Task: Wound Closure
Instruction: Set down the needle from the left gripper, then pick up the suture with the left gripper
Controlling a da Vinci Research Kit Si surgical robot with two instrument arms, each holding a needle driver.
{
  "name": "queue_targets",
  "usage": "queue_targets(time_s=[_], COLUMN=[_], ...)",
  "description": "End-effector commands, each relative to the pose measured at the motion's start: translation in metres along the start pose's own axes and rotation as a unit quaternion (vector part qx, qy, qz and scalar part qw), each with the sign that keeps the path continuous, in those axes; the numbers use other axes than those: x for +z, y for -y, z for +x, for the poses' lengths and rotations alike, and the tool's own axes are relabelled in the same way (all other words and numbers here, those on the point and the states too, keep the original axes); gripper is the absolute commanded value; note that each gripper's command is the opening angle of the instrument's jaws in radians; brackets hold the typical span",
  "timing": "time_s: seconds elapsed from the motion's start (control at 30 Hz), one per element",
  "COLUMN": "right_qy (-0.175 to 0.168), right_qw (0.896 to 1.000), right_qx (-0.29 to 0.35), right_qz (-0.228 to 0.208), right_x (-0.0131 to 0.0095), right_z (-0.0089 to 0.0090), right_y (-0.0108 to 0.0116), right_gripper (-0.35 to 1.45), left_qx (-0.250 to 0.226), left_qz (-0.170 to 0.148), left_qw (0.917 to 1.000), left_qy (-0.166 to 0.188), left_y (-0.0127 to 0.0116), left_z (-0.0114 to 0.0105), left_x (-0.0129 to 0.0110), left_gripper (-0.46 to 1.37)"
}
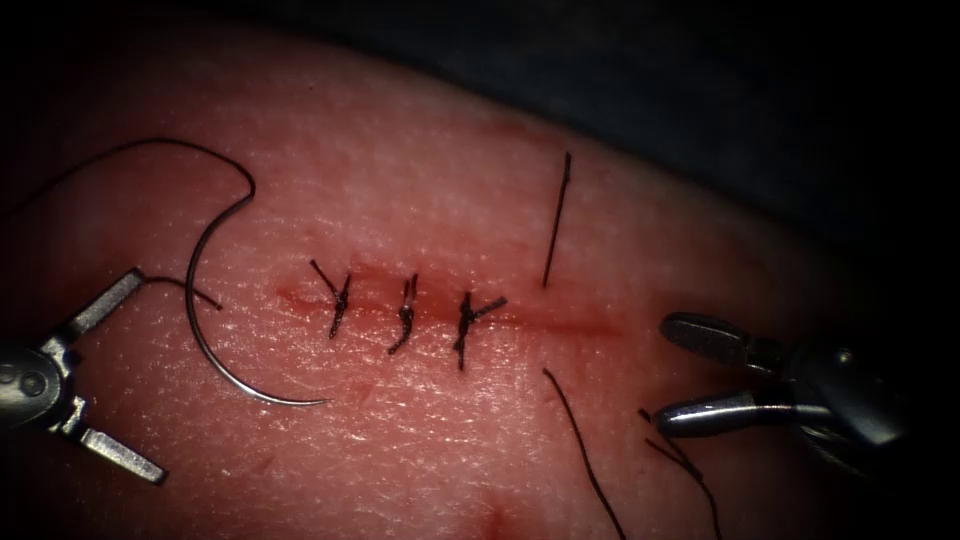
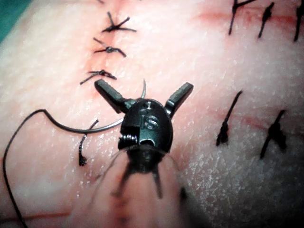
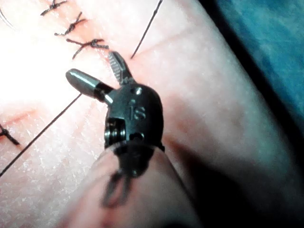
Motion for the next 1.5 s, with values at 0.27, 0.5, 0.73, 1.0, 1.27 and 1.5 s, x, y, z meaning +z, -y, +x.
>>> queue_targets(time_s=[0.27,0.5,0.73,1.0,1.27,1.5], right_qy=[0.003,0.004,0.004,0.004,0.005,0.005], right_qw=[1.0,1.0,1.0,1.0,1.0,1.0], right_qx=[-0.02,-0.023,-0.024,-0.026,-0.027,-0.029], right_qz=[0.004,-0.001,-0.007,-0.003,-0.004,-0.002], right_x=[-0.0002,0.0,0.0002,-0.0002,-0.0008,-0.0011], right_z=[0.0025,0.0034,0.0033,0.003,0.0026,0.0024], right_y=[-0.0026,-0.0045,-0.0054,-0.0049,-0.0046,-0.0045], right_gripper=[1.19,1.18,1.17,1.18,1.18,1.18], left_qx=[0.072,0.12,0.198,0.264,0.299,0.312], left_qz=[-0.007,-0.013,-0.005,-0.011,-0.011,-0.009], left_qw=[0.9973,0.9927,0.9801,0.9638,0.9525,0.9475], left_qy=[0.01,-0.001,-0.015,-0.04,-0.056,-0.071], left_y=[-0.0029,-0.0049,-0.0074,-0.0094,-0.0118,-0.0128], left_z=[0.0026,0.005,0.0076,0.0084,0.0082,0.0084], left_x=[0.0038,0.0072,0.0108,0.0146,0.0186,0.0215], left_gripper=[1.17,1.15,1.13,1.08,1.09,1.07])
